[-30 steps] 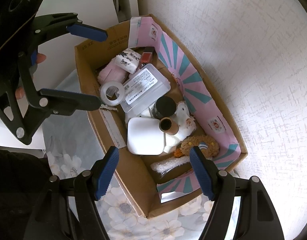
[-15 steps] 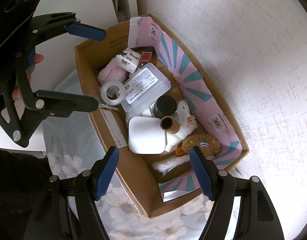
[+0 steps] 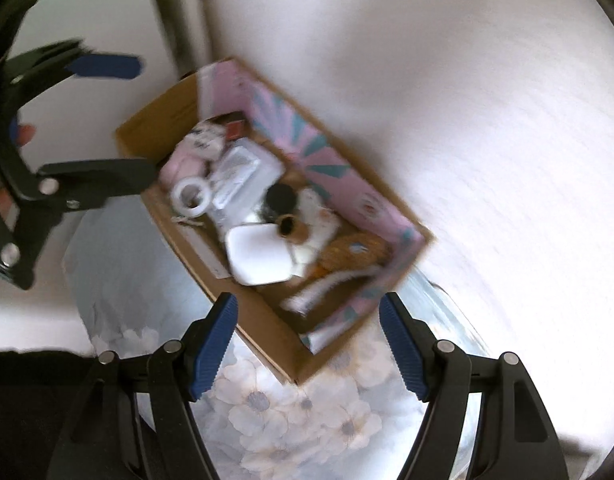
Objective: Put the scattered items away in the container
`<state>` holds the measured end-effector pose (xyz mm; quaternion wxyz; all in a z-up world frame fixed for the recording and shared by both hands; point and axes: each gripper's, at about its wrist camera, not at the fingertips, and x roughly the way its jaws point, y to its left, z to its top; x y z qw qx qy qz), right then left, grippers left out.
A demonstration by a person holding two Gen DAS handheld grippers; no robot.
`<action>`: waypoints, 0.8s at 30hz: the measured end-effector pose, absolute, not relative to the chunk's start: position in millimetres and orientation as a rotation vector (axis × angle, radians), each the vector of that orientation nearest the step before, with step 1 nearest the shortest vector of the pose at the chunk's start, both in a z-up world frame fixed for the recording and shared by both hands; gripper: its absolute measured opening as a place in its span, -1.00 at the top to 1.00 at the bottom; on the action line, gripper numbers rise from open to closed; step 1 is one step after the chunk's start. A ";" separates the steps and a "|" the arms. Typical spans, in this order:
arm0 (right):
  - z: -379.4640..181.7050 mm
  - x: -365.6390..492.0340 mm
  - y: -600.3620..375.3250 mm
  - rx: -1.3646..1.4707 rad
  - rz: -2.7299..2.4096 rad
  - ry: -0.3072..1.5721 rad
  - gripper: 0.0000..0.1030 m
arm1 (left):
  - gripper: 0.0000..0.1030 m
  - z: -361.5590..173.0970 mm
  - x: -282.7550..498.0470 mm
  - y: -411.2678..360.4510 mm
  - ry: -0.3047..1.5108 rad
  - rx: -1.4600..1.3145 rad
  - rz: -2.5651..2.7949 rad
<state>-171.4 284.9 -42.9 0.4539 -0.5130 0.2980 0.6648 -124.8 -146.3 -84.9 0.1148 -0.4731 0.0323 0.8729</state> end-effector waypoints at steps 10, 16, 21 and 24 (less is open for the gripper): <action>9.4 -124.7 240.0 -0.892 1.378 0.824 -0.34 | -0.99 -44.0 -104.9 -139.4 -0.083 -1.323 2.671; 30.4 -103.9 206.4 -0.719 1.233 0.870 -0.34 | -0.99 -21.3 -84.2 -120.9 -0.046 -1.269 2.775; 40.5 -98.4 181.3 -0.641 1.180 0.876 -0.34 | -0.99 -8.4 -69.8 -115.3 -0.076 -1.246 2.825; 43.9 -97.6 166.3 -0.613 1.163 0.874 -0.34 | -0.99 -4.9 -61.2 -112.2 -0.075 -1.242 2.852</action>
